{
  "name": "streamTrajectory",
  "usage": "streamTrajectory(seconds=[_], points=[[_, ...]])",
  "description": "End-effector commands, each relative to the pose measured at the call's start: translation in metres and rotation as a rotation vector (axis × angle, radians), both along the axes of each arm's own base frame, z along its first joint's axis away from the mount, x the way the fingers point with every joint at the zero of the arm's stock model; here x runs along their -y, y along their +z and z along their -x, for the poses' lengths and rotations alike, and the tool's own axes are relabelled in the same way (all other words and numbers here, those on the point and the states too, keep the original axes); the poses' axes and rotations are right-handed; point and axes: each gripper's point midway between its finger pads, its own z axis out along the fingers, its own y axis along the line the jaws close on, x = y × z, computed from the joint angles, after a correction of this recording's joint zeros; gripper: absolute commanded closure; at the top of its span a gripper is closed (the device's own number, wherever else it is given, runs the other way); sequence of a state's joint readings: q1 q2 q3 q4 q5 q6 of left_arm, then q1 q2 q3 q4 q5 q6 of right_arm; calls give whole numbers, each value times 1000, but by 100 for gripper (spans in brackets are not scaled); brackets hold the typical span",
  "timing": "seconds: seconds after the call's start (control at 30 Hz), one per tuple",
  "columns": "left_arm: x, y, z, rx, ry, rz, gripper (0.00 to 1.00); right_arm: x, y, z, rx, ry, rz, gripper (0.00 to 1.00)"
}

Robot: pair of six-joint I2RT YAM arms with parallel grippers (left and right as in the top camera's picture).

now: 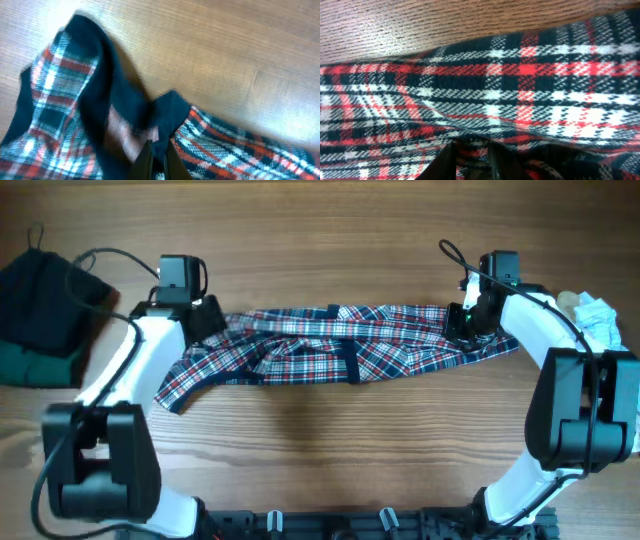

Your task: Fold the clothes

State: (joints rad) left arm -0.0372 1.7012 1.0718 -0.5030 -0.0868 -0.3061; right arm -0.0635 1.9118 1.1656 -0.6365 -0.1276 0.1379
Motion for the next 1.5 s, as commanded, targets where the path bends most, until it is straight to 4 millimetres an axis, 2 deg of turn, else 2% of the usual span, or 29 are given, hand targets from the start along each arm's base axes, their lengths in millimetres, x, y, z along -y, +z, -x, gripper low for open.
streamTrajectory(seconds=[0.0,0.2,0.37,0.43,0.47,0.5,0.53,0.57,0.63,0.7,0.83,0.9,0.97,1.0,1.07,1.1,1.13,1.17,1.2,1.27,1.37,1.43,1.47], points=[[-19,-3,26,-103,91,-38,96,57,-47,38,-156,-86,197,75],[-19,-26,48,-186,183,-10,96,57,-47,36,-151,-86,194,75],[-18,-79,63,-311,203,-11,96,57,-47,37,-154,-85,194,75],[-19,-88,58,-305,203,-12,77,57,-47,37,-154,-85,194,75],[-19,-87,55,-294,202,-11,59,57,-47,37,-155,-85,194,75],[-19,-82,48,-267,200,-8,29,57,-47,38,-157,-85,194,75],[-19,-77,44,-258,199,-7,17,57,-47,38,-158,-85,193,75],[-19,-70,39,-245,174,-13,12,57,-47,38,-158,-85,194,75],[-18,-53,31,-215,173,-10,7,57,-47,39,-162,-85,194,74],[-18,-37,17,-160,164,-8,7,57,-47,38,-157,-87,195,73],[-14,24,-35,24,78,-9,2,65,-46,32,-135,-95,239,69],[-11,37,-44,54,64,2,2,65,-46,32,-133,-95,239,69],[-8,51,-44,51,60,22,2,70,-46,33,-134,-104,256,69],[-7,53,-36,22,68,33,3,73,-46,33,-135,-110,256,69],[-7,42,-7,-94,147,61,10,74,-46,33,-135,-115,255,69],[-7,37,7,-155,156,59,45,73,-46,33,-134,-115,249,69],[-7,35,18,-201,158,55,72,72,-46,32,-131,-114,244,69],[-6,33,25,-232,157,59,93,72,-46,32,-129,-115,245,69],[3,30,40,-296,147,106,96,72,-46,31,-127,-114,242,69],[14,25,55,-364,134,158,96,65,-47,30,-123,-108,204,69],[13,14,82,-465,141,148,96,65,-47,30,-121,-108,199,69],[17,17,113,-592,77,141,96,64,-47,29,-118,-108,195,69],[17,18,120,-620,51,125,96,63,-47,28,-113,-107,189,69]])
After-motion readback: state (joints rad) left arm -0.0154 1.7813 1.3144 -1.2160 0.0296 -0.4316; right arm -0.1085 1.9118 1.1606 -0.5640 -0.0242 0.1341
